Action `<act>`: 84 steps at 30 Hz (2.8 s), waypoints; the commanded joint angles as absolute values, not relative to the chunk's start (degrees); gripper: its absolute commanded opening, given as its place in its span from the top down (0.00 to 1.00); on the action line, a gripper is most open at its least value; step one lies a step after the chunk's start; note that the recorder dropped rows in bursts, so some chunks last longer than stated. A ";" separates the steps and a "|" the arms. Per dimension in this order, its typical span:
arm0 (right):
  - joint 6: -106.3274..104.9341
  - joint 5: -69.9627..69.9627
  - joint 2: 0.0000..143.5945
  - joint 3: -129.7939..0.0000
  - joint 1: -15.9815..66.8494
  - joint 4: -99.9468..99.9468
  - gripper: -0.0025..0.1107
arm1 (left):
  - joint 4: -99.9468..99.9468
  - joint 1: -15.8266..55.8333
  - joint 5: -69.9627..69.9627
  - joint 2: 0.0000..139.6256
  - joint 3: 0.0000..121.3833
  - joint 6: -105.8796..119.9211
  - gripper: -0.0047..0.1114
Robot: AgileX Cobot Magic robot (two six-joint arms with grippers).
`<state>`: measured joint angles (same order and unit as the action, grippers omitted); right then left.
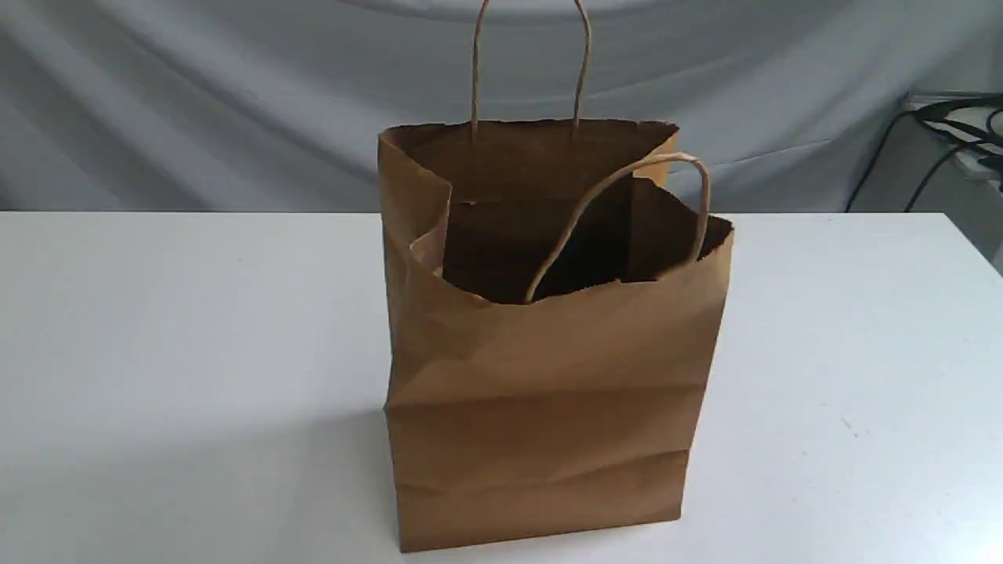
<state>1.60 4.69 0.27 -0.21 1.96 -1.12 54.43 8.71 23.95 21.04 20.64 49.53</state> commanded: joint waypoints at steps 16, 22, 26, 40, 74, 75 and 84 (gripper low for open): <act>1.73 5.00 0.00 0.00 1.70 -0.63 0.98 | 54.91 8.64 24.07 20.66 20.38 49.82 0.96; 1.73 5.00 0.00 0.00 1.70 -0.63 0.98 | 55.41 7.67 24.39 19.28 20.38 49.54 0.96; 1.98 5.00 0.00 0.00 1.70 -0.38 0.98 | 55.16 3.58 23.74 16.05 20.38 49.54 0.96; 1.98 5.00 0.00 0.00 1.70 -0.38 0.98 | 51.53 -7.45 11.35 2.08 10.81 50.23 0.96; 1.96 5.00 0.00 0.00 1.70 -0.38 0.98 | 19.81 -7.31 7.98 0.00 5.53 18.47 0.96; 1.96 5.00 0.00 0.00 1.70 -0.38 0.98 | 15.12 -7.31 7.98 0.00 5.53 13.76 0.96; 1.74 5.00 0.00 0.00 1.70 -0.38 0.98 | 1.55 -7.31 2.14 0.00 0.00 -2.50 0.96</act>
<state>1.70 5.04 0.27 -0.21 1.96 -0.72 0.78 -7.25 4.82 0.24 1.02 -0.79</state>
